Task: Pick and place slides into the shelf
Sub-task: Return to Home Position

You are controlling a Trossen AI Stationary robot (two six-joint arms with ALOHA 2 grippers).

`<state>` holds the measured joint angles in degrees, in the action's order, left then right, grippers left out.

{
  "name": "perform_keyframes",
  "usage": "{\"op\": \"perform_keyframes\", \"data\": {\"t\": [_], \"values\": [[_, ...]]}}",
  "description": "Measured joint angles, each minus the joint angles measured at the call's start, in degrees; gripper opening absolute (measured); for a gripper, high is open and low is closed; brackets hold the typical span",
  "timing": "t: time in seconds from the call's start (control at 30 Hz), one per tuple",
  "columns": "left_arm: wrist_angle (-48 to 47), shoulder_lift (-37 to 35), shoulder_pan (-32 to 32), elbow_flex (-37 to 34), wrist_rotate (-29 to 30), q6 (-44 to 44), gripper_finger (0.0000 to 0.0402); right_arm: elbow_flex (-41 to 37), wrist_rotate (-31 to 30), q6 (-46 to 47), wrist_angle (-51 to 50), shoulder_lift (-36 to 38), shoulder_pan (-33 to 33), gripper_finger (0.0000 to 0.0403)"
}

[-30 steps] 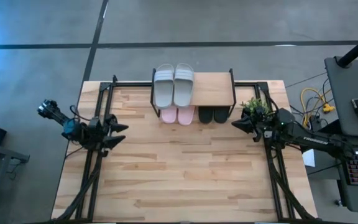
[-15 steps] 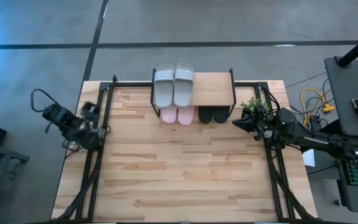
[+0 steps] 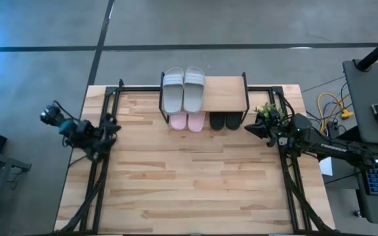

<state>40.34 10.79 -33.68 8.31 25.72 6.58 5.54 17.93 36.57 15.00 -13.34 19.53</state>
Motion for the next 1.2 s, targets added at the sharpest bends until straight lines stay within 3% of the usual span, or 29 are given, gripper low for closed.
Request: {"op": "perform_keyframes", "data": {"t": [0.3,0.53,0.67,0.83,0.93,1.07,1.2], "values": [[12.6,5.3,3.4,-6.1,11.5,3.8,0.0221,0.0,-0.1,0.6,0.0,-2.7,0.0,0.0009],[12.0,2.4,11.3,-6.8,12.6,3.9,0.0221,0.0,-0.1,1.7,0.2,-3.7,0.0,0.0009],[5.0,-1.9,14.1,-6.8,12.7,1.6,0.0221,0.0,-0.1,1.8,0.3,-3.6,0.0,0.0009],[-11.9,-10.0,15.9,-5.4,16.2,-3.5,0.0221,0.0,-0.1,1.8,0.3,-3.6,0.0,0.0009],[-17.3,-9.0,16.6,-3.7,17.6,-4.8,0.0221,0.0,0.0,1.9,0.2,-3.6,0.0,0.0009],[-27.9,-9.1,16.8,-0.5,14.1,-11.2,0.0221,0.0,0.0,2.0,0.2,-3.6,0.0,0.0009],[-35.8,-9.1,16.7,2.4,-1.3,-20.6,0.0221,0.0,0.0,2.0,0.2,-3.7,0.0,0.0009]]}}
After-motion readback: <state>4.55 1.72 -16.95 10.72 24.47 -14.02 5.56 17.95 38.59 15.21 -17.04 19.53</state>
